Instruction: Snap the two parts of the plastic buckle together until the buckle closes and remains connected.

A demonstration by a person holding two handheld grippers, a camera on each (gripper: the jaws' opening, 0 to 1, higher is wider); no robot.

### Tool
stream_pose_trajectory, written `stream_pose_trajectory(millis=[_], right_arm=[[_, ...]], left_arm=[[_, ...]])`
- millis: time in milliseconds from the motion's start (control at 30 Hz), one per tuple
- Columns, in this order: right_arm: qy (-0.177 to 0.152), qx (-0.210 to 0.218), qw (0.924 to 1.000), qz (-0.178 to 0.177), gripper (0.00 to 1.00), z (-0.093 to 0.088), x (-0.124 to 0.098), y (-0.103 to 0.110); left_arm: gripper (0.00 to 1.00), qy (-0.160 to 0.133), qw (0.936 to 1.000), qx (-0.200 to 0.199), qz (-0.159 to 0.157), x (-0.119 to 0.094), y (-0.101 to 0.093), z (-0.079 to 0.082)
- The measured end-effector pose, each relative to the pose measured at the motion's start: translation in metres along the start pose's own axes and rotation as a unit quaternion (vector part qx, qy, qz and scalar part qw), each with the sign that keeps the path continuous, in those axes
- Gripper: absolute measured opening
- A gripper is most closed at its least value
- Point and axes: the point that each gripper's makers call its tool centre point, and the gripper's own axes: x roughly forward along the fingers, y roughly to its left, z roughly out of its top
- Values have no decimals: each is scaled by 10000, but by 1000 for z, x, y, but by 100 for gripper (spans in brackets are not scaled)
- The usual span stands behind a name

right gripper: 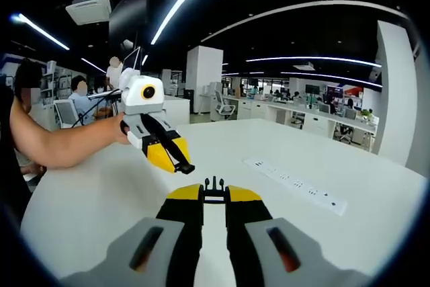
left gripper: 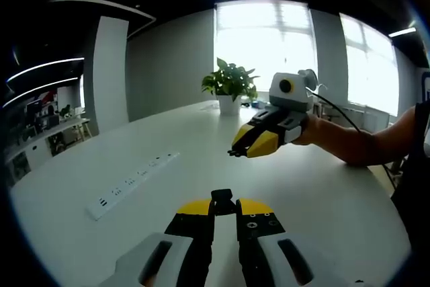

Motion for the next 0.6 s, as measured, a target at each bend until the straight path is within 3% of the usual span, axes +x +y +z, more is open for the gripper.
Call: stream_pose_trajectory(millis=[467,533,600], right_arm=[[64,-64,9999,48,10,-5,-6,19],[82,-85,9999,67,10,-6,-6,24],[87,-92,9999,86,10,-7,-7,29]], left_arm=[[11,-110,9999,-13,92,-7,-23,-11],[11,67,9999,19,101,-6,-24,-17],[11,0,10000,-10,94,-8,-26,-15]])
